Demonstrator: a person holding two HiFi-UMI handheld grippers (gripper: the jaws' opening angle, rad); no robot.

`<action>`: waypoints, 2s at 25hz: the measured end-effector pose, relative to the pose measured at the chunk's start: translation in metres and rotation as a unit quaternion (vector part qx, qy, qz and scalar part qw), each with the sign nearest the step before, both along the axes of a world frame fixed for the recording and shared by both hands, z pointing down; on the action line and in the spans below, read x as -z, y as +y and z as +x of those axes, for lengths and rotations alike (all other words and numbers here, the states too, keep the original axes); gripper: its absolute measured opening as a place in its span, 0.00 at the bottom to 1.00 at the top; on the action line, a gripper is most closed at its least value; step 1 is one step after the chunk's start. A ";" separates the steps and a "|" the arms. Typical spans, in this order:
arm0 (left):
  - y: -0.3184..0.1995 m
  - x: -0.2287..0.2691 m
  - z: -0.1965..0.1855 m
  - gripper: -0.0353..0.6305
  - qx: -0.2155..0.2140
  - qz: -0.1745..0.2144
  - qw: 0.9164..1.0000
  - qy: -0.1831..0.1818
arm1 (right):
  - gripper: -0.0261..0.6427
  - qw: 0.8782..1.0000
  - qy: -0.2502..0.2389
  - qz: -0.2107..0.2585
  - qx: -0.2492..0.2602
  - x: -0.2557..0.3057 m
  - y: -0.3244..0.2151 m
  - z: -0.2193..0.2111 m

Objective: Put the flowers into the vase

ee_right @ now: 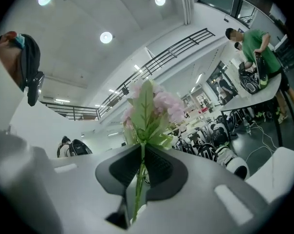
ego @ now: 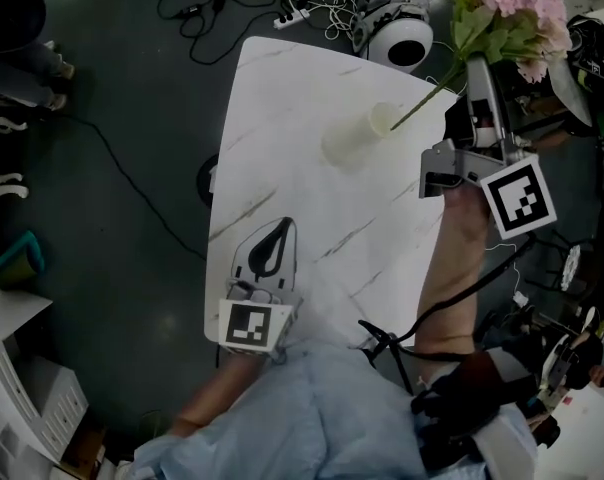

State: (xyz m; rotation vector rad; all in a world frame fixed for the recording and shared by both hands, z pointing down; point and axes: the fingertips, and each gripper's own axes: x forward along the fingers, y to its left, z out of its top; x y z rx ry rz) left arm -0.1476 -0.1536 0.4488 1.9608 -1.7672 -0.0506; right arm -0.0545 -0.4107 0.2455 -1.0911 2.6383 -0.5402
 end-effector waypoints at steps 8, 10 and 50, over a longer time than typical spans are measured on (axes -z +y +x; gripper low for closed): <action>-0.009 0.000 0.000 0.06 -0.002 -0.019 1.000 0.011 | 0.08 0.999 0.039 0.031 0.007 -0.043 0.009 -0.009; -0.012 -0.006 0.000 0.06 -0.001 -0.019 1.000 0.013 | 0.08 0.997 0.066 0.036 0.009 -0.065 0.014 -0.012; 0.012 0.049 0.064 0.06 -0.057 0.026 0.996 -0.057 | 0.22 0.974 0.216 -0.054 0.044 -0.147 0.160 0.052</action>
